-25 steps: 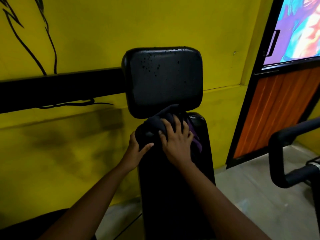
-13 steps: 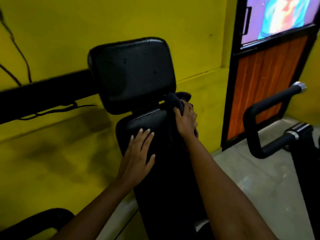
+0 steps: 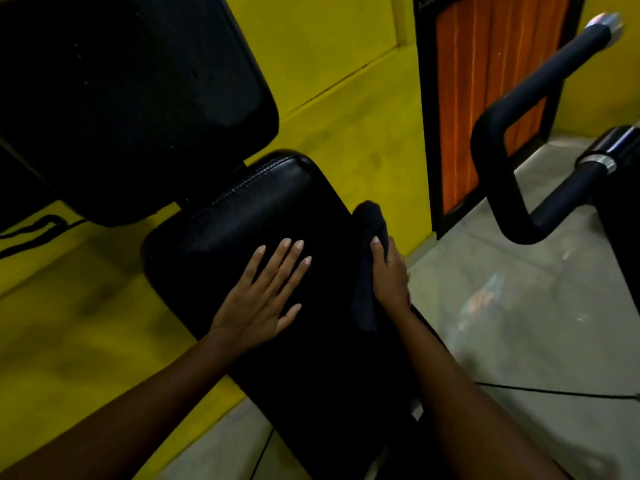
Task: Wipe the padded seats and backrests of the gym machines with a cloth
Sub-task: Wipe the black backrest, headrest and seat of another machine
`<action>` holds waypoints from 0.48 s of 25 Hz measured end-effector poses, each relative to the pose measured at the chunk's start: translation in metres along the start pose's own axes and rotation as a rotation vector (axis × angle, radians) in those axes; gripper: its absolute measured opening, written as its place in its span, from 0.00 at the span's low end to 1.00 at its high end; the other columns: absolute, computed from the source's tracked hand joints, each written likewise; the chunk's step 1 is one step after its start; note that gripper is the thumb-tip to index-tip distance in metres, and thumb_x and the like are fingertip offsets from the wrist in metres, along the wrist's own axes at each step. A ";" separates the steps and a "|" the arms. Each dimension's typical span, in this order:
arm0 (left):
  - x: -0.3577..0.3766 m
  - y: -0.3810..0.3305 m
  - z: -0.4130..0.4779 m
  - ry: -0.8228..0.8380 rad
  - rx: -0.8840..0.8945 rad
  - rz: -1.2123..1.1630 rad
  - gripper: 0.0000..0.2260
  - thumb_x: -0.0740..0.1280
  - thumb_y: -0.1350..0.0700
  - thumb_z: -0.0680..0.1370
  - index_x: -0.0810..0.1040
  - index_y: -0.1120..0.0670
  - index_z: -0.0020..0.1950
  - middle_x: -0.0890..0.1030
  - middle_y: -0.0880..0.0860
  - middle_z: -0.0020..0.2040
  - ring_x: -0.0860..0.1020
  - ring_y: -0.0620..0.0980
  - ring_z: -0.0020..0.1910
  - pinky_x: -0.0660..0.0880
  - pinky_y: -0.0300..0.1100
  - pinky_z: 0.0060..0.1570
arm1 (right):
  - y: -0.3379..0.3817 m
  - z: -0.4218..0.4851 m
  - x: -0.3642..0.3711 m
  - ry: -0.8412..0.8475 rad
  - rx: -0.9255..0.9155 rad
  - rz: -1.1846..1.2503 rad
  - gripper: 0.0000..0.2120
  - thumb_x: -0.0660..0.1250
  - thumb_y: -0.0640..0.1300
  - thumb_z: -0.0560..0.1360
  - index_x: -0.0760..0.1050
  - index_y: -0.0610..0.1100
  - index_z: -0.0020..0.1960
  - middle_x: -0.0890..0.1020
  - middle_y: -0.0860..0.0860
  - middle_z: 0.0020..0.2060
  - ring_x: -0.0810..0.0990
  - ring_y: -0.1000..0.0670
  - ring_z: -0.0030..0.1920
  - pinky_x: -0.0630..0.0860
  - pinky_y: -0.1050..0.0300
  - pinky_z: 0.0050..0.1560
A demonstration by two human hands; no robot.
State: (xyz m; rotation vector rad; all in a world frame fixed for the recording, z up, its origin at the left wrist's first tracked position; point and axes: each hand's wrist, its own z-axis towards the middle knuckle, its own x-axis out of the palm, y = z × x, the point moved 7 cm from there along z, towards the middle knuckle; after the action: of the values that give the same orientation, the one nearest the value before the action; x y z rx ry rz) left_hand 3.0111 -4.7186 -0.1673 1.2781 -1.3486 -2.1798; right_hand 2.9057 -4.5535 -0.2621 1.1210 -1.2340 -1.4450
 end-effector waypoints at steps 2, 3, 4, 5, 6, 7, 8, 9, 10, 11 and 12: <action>0.002 0.000 0.001 -0.005 0.002 0.033 0.32 0.49 0.42 0.79 0.54 0.59 0.77 0.54 0.62 0.77 0.53 0.59 0.76 0.49 0.58 0.73 | -0.024 -0.007 -0.007 0.017 0.059 -0.038 0.22 0.51 0.58 0.77 0.71 0.44 0.60 0.78 0.42 0.54 0.73 0.40 0.58 0.65 0.47 0.55; 0.002 0.000 0.001 -0.004 0.005 0.038 0.32 0.49 0.41 0.79 0.53 0.59 0.77 0.54 0.62 0.77 0.53 0.59 0.76 0.48 0.58 0.73 | -0.033 -0.011 -0.011 0.029 0.091 -0.062 0.22 0.52 0.57 0.78 0.70 0.45 0.63 0.78 0.42 0.56 0.72 0.39 0.60 0.64 0.46 0.57; 0.000 0.001 0.000 -0.005 0.003 0.031 0.32 0.49 0.41 0.79 0.53 0.59 0.77 0.54 0.62 0.77 0.52 0.59 0.76 0.48 0.58 0.73 | -0.038 -0.014 -0.016 0.044 0.130 -0.078 0.21 0.52 0.56 0.80 0.69 0.45 0.65 0.77 0.41 0.58 0.72 0.39 0.62 0.63 0.46 0.59; -0.001 0.001 -0.001 -0.004 -0.011 0.015 0.32 0.50 0.42 0.78 0.53 0.59 0.77 0.54 0.62 0.77 0.52 0.59 0.76 0.48 0.58 0.73 | -0.037 -0.014 -0.019 0.056 0.167 -0.088 0.20 0.52 0.54 0.81 0.68 0.45 0.67 0.76 0.41 0.60 0.71 0.38 0.63 0.63 0.45 0.60; -0.004 0.000 -0.001 -0.009 -0.039 -0.022 0.32 0.51 0.42 0.78 0.54 0.59 0.77 0.54 0.62 0.77 0.52 0.59 0.76 0.48 0.58 0.74 | -0.026 -0.011 -0.020 0.067 0.170 -0.081 0.19 0.52 0.52 0.81 0.68 0.45 0.68 0.76 0.41 0.62 0.71 0.39 0.64 0.63 0.46 0.61; -0.006 -0.003 0.002 -0.015 -0.070 -0.077 0.32 0.53 0.43 0.77 0.55 0.58 0.77 0.54 0.61 0.77 0.52 0.59 0.76 0.48 0.58 0.74 | -0.006 -0.003 -0.017 0.083 0.130 -0.051 0.18 0.53 0.50 0.81 0.69 0.45 0.68 0.76 0.41 0.63 0.71 0.40 0.64 0.64 0.47 0.62; -0.008 -0.011 0.006 -0.010 -0.089 -0.134 0.32 0.55 0.44 0.76 0.57 0.58 0.77 0.55 0.60 0.77 0.53 0.59 0.76 0.48 0.59 0.73 | 0.016 0.006 -0.012 0.108 0.056 -0.004 0.18 0.54 0.49 0.81 0.69 0.43 0.67 0.76 0.41 0.63 0.72 0.41 0.64 0.66 0.48 0.61; -0.008 -0.023 0.011 -0.005 -0.089 -0.178 0.33 0.55 0.44 0.75 0.58 0.58 0.76 0.55 0.60 0.77 0.53 0.58 0.76 0.48 0.59 0.73 | 0.037 0.014 -0.006 0.145 -0.016 0.043 0.18 0.55 0.48 0.81 0.70 0.42 0.67 0.76 0.41 0.62 0.73 0.43 0.64 0.67 0.51 0.61; -0.007 -0.037 0.016 -0.002 -0.077 -0.212 0.33 0.56 0.44 0.75 0.58 0.59 0.76 0.56 0.60 0.77 0.53 0.57 0.76 0.48 0.59 0.73 | 0.049 0.021 0.000 0.173 -0.049 0.087 0.18 0.55 0.48 0.81 0.71 0.42 0.66 0.77 0.43 0.62 0.73 0.45 0.63 0.68 0.53 0.60; -0.004 -0.052 0.021 0.002 -0.060 -0.234 0.33 0.55 0.44 0.75 0.58 0.59 0.76 0.56 0.59 0.77 0.53 0.57 0.76 0.48 0.58 0.73 | 0.048 0.024 0.003 0.183 -0.027 0.117 0.18 0.55 0.49 0.81 0.71 0.43 0.66 0.77 0.44 0.62 0.74 0.46 0.63 0.68 0.56 0.59; -0.001 -0.063 0.025 0.004 -0.043 -0.241 0.32 0.54 0.44 0.75 0.58 0.59 0.76 0.56 0.59 0.77 0.53 0.56 0.76 0.47 0.58 0.73 | 0.036 0.024 0.002 0.173 0.015 0.115 0.18 0.55 0.49 0.81 0.72 0.44 0.66 0.77 0.44 0.62 0.74 0.46 0.62 0.68 0.59 0.55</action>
State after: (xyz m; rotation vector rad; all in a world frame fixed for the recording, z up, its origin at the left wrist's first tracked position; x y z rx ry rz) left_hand 3.0043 -4.6700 -0.2143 1.4960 -1.1926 -2.3468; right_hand 2.8844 -4.5552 -0.2241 1.1414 -1.1694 -1.2280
